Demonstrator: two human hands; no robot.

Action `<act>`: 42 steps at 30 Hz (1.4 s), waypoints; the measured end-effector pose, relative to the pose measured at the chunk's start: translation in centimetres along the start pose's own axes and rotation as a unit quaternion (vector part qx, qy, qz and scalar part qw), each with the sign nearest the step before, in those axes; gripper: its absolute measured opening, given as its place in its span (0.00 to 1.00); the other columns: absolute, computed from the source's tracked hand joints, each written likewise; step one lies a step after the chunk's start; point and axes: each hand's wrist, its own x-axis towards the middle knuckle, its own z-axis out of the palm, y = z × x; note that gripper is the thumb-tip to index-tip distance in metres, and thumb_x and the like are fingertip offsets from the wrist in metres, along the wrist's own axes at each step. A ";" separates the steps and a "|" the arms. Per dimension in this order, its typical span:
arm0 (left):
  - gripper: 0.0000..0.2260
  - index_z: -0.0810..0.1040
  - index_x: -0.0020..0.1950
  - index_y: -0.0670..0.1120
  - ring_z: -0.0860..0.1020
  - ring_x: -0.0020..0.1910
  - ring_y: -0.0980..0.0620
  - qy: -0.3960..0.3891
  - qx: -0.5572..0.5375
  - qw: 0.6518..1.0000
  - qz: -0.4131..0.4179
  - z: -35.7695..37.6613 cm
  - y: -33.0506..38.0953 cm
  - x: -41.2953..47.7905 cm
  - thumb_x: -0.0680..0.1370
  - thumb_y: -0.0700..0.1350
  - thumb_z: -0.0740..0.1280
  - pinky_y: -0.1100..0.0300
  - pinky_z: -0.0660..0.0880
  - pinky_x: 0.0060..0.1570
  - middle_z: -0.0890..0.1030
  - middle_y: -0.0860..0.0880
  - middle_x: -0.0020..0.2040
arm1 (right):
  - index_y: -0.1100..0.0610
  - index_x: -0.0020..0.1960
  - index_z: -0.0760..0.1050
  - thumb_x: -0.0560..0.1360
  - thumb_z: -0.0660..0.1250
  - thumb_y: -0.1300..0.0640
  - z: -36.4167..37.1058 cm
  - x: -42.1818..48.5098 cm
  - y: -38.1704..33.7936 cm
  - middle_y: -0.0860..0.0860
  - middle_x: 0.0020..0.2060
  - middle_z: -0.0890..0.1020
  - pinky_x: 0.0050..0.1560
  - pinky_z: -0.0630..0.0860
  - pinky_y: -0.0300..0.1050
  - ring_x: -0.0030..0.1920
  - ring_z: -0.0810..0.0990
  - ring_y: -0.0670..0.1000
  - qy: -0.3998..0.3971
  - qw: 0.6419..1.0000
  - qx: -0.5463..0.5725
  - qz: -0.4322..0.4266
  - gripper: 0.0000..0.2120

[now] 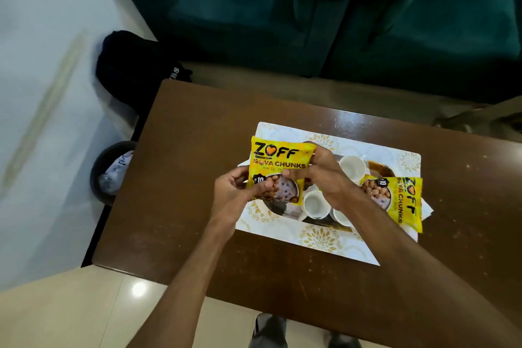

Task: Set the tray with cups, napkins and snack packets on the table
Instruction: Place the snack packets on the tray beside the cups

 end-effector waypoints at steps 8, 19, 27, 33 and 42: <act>0.14 0.85 0.50 0.45 0.87 0.47 0.50 0.013 0.047 0.998 -0.050 -1.8 -1.6 3.3 0.66 0.42 0.81 0.59 0.83 0.41 0.88 0.48 0.47 | 0.60 0.65 0.71 0.69 0.75 0.72 1.3 4.1 -0.6 0.59 0.51 0.85 0.55 0.82 0.56 0.52 0.85 0.57 0.014 0.984 -0.172 -0.053 0.27; 0.09 0.84 0.49 0.43 0.87 0.43 0.48 0.185 -0.036 0.975 -0.115 3.0 -7.8 1.9 0.71 0.38 0.79 0.49 0.85 0.42 0.87 0.47 0.44 | 0.59 0.64 0.76 0.75 0.70 0.62 4.2 0.1 6.6 0.57 0.61 0.76 0.59 0.74 0.53 0.61 0.77 0.59 0.094 0.892 -0.425 -0.120 0.17; 0.09 0.84 0.55 0.41 0.85 0.40 0.44 0.187 -0.073 0.971 -0.132 2.7 -8.1 1.2 0.77 0.43 0.74 0.54 0.83 0.37 0.86 0.43 0.43 | 0.62 0.60 0.79 0.75 0.70 0.62 5.2 0.5 7.2 0.58 0.63 0.75 0.62 0.73 0.52 0.62 0.75 0.60 0.103 0.894 -0.417 -0.128 0.14; 0.07 0.83 0.54 0.41 0.85 0.43 0.43 0.209 -0.022 0.974 -0.086 3.2 -8.3 1.6 0.77 0.39 0.73 0.51 0.84 0.40 0.86 0.40 0.47 | 0.62 0.63 0.75 0.71 0.68 0.69 5.0 0.4 8.0 0.58 0.67 0.69 0.64 0.72 0.53 0.66 0.70 0.60 0.094 0.886 -0.438 -0.117 0.20; 0.09 0.82 0.55 0.50 0.83 0.47 0.48 0.182 0.085 0.978 -0.059 2.8 -7.7 2.2 0.75 0.45 0.76 0.55 0.81 0.41 0.85 0.49 0.48 | 0.63 0.58 0.78 0.69 0.68 0.71 4.0 0.9 7.3 0.58 0.64 0.71 0.64 0.72 0.52 0.65 0.72 0.59 0.063 0.892 -0.432 -0.120 0.17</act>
